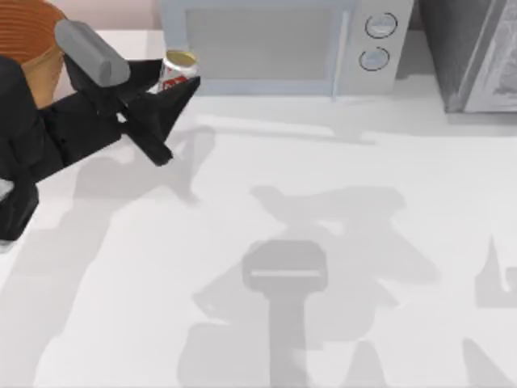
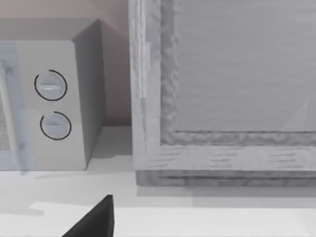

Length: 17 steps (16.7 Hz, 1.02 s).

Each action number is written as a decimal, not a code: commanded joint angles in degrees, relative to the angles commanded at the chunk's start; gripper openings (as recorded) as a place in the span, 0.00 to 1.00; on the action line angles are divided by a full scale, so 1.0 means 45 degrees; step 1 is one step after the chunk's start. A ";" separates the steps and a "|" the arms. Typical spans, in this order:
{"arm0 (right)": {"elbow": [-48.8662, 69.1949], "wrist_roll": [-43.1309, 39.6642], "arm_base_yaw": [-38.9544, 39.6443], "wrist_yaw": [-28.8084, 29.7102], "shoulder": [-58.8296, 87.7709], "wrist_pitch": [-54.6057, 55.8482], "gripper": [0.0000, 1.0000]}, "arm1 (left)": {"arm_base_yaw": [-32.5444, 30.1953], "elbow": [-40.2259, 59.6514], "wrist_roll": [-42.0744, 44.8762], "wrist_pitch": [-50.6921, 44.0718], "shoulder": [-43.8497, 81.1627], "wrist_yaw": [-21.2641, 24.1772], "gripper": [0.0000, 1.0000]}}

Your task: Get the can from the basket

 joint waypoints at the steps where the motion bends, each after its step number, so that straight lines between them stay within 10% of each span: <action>1: 0.0000 0.0000 0.0000 0.0000 0.0000 0.0000 1.00 | -0.0051 0.0177 0.0005 0.0252 0.0435 0.0292 0.00; 17: 0.0000 0.0000 0.0000 0.0000 0.0000 0.0000 1.00 | -0.0689 0.3573 0.0315 0.3958 0.6935 0.5157 0.00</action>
